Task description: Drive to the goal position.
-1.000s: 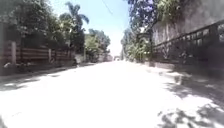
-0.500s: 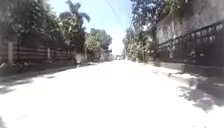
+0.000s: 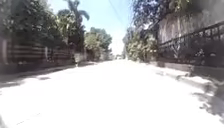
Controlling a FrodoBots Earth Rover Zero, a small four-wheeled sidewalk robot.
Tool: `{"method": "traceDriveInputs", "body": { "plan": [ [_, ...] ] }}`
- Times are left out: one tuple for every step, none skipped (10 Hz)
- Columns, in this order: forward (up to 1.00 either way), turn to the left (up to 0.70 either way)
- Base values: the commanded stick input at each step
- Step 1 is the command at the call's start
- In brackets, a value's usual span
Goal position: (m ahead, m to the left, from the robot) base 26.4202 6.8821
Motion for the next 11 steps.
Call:
{"method": "traceDriveInputs", "body": {
  "plan": [
    [0.85, 0.02],
    [0.85, 0.00],
    [0.85, 0.02],
    [0.85, 0.01],
    [0.85, 0.00],
    [0.85, 0.00],
    [0.85, 0.00],
    [0.85, 0.00],
    [0.85, -0.26],
    [0.85, -0.34],
    [0.85, -0.34]
  ]
}}
